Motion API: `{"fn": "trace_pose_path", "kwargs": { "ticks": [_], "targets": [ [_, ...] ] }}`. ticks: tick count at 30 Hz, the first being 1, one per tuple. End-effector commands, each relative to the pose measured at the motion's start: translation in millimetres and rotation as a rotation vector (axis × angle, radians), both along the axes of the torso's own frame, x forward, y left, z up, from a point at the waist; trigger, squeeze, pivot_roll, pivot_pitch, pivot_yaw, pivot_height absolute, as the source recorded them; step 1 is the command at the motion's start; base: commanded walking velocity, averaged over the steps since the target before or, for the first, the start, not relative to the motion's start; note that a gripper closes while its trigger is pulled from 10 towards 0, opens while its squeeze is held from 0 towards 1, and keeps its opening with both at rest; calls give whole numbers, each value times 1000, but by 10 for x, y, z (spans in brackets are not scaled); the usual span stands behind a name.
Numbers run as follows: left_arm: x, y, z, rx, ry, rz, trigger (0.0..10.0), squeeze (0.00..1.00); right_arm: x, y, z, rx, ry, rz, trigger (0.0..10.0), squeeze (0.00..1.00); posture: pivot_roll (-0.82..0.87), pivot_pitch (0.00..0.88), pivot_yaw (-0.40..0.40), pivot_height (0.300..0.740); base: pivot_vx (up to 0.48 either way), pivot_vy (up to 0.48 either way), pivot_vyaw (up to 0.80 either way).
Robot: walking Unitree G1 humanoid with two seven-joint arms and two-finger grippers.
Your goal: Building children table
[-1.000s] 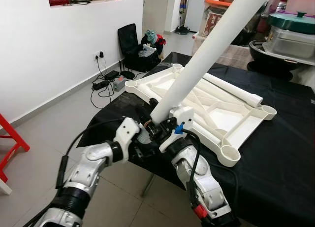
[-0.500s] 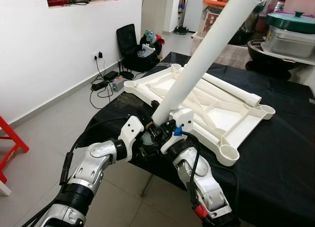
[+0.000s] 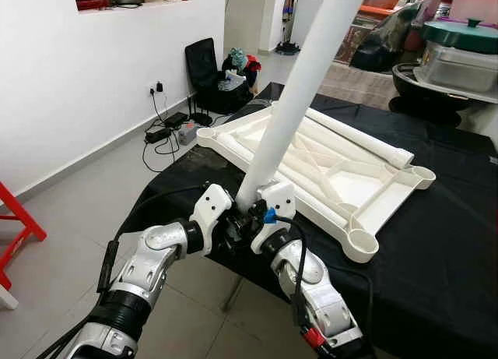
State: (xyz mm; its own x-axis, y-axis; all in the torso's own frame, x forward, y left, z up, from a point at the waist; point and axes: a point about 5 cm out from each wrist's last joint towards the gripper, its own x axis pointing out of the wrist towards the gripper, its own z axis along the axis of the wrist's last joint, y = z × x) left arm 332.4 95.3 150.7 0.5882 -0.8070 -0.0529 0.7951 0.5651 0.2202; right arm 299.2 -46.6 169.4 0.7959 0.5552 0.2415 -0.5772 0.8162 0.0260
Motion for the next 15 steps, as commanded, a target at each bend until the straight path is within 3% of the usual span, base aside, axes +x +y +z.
{"fn": "trace_pose_path", "kwargs": {
  "ticks": [1,15],
  "targets": [
    [16,-35,39,26,-32,-9,10000,0,-17,16,-38,10,29,18,0,0,35,0,-59,740,0,0,0],
    [-25,-32,-137,67,18,-20,10000,0,10,-28,60,72,36,19,0,0,26,0,-63,740,0,0,0]
  ]
}}
